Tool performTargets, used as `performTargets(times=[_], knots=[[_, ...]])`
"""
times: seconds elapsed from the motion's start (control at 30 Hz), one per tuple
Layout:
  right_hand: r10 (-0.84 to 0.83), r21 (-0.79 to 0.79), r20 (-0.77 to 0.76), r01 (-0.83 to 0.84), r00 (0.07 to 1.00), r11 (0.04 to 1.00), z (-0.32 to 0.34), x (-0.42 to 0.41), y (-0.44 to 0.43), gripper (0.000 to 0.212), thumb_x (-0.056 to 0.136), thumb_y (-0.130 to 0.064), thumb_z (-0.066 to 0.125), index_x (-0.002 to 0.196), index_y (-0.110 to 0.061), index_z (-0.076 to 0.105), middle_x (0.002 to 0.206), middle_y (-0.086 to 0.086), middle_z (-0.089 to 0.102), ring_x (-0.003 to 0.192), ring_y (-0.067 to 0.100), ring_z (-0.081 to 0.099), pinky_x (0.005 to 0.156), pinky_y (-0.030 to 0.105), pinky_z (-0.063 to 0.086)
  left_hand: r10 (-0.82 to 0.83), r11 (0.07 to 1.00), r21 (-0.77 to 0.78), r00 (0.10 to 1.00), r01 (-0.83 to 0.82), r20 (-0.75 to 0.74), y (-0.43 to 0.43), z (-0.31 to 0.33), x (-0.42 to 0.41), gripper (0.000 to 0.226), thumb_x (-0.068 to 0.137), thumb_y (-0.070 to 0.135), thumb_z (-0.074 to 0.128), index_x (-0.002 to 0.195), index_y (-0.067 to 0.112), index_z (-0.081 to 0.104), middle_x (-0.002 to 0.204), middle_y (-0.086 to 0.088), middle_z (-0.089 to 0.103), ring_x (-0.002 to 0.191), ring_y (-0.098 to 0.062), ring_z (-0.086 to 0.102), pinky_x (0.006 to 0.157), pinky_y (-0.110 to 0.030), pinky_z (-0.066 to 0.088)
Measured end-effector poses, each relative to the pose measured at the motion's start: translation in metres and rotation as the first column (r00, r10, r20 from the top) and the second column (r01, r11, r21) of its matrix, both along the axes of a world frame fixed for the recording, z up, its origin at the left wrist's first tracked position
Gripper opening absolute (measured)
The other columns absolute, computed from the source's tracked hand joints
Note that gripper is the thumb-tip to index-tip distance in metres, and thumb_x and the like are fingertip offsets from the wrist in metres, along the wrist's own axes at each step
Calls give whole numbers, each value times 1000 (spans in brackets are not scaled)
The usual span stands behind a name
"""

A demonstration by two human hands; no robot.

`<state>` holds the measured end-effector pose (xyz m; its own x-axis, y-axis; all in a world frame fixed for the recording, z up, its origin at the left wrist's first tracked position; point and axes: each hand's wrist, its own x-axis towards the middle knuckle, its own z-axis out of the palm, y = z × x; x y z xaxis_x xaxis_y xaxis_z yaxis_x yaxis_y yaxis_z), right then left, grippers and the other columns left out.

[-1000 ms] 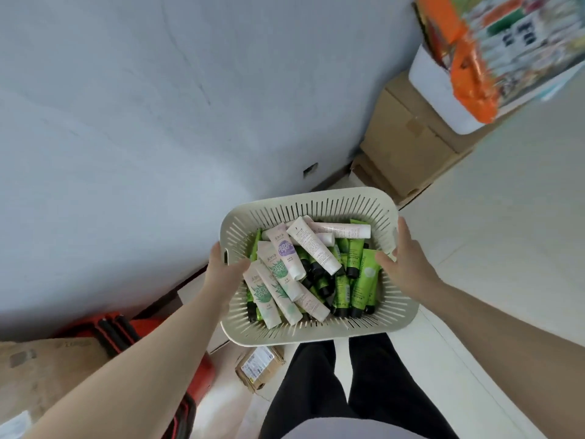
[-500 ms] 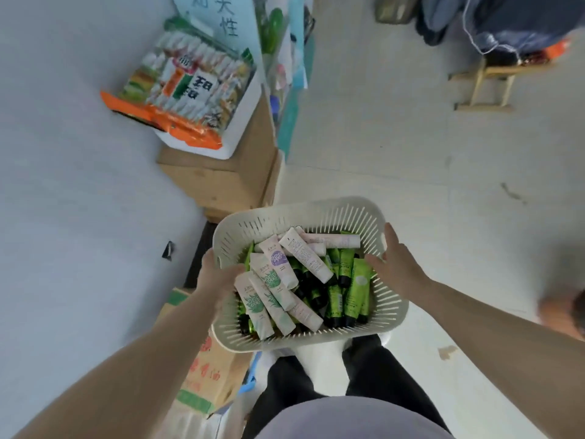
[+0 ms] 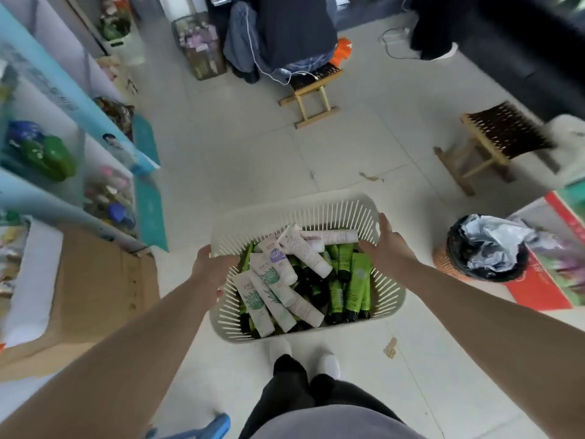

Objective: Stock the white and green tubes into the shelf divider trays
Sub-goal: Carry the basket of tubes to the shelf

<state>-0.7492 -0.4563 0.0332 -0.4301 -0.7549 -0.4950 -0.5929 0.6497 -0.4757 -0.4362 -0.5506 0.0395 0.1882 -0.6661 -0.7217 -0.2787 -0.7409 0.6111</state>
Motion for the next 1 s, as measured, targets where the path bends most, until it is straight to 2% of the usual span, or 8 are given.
performTargets(times=[0.1,0.17,0.27,0.4,0.57,0.7,0.9,1.0], knots=[[-92,-28,-25,91,995,995,8,-47,-20,68,95,-39,45,148,-31,4,121,19,51,71,29,59,49,31,43,-103,994,-23,995,103,-15,-52,7,-59,66,84,19,70,141,28,37,120,-12,53,89,-24,47,75,-37,38],[-162,-50,-14,161,987,986,13,-76,-36,64,96,-36,46,147,-30,7,125,21,49,72,31,60,53,34,48,-193,981,-38,981,192,-24,-89,9,-99,59,84,20,68,136,24,42,107,-11,51,77,-20,44,69,-35,36],[-269,-71,-7,268,963,961,11,-120,-65,63,96,-34,47,148,-28,10,128,22,49,68,29,60,50,31,46,-313,949,-50,950,312,-11,-147,8,-159,51,82,21,67,130,20,48,93,-7,49,69,-19,42,60,-31,35],[-407,-75,-14,405,913,911,3,-178,-107,70,94,-38,49,149,-28,7,143,17,40,92,29,60,69,33,46,-459,886,-63,888,460,22,-224,6,-242,47,77,22,67,122,23,53,85,-5,52,68,-20,44,62,-30,37],[-552,-53,0,551,834,833,9,-250,-149,73,93,-41,50,149,-30,5,143,17,41,101,34,58,77,37,49,-577,807,-83,811,584,96,-307,17,-356,51,82,22,68,127,19,46,97,-7,54,74,-20,47,60,-27,38],[-631,-73,30,632,775,772,12,-313,-174,70,94,-40,49,149,-27,7,137,17,47,89,30,59,68,35,49,-667,726,-135,738,674,101,-359,26,-454,49,82,18,68,127,17,49,119,-18,59,72,-18,44,56,-25,35],[-690,-96,82,695,719,713,7,-437,-215,70,95,-40,48,150,-26,5,141,16,44,79,24,62,60,32,49,-730,663,-137,676,736,103,-414,25,-605,49,81,17,69,127,20,51,95,-9,53,68,-19,43,55,-23,34],[-710,-87,107,718,696,691,13,-502,-233,69,95,-37,49,148,-28,7,142,16,43,85,29,63,70,41,54,-737,638,-160,658,753,159,-430,25,-677,46,81,10,69,125,17,55,111,-17,63,87,-28,60,67,-28,47]])
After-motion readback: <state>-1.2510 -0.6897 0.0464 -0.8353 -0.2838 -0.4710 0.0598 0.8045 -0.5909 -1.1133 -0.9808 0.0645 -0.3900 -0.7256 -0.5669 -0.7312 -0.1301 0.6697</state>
